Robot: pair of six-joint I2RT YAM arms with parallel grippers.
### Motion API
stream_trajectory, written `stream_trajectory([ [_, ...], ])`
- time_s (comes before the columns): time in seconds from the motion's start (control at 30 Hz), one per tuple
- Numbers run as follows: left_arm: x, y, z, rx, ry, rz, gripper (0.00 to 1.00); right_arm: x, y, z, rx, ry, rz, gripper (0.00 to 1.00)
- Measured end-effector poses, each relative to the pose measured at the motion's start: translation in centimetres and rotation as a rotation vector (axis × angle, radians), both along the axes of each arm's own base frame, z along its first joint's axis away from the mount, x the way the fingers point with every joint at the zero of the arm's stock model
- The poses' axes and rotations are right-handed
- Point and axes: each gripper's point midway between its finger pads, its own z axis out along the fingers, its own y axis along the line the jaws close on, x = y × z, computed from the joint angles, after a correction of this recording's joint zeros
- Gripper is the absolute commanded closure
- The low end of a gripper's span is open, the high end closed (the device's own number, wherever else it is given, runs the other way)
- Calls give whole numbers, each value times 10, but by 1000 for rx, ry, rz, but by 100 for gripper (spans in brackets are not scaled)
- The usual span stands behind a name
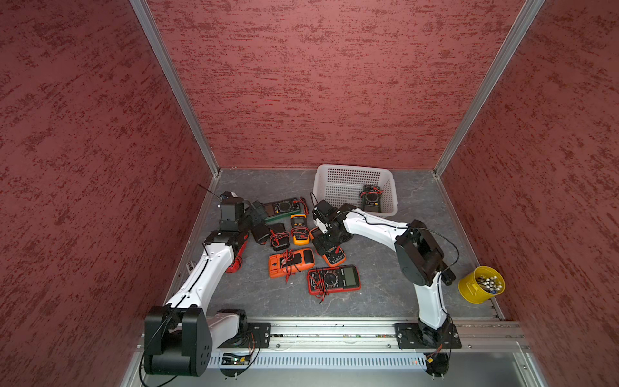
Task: Put the multimeter into the basket
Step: Pick up the multimeter from the center of the board.
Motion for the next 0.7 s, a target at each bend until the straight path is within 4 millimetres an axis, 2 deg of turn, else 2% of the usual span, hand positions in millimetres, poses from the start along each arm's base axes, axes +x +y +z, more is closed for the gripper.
stream_trajectory([
  [0.23, 0, 0, 0, 0, 0, 0, 0, 11, 2, -9, 7, 0, -15, 1],
  [0.33, 0, 0, 0, 0, 0, 0, 0, 15, 4, -14, 1, -1, -19, 5],
  [0.6, 0, 0, 0, 0, 0, 1, 0, 16, 3, -15, -4, -4, -30, 36],
  [0.7, 0, 0, 0, 0, 0, 1, 0, 16, 1, -14, -11, -5, -40, 61],
])
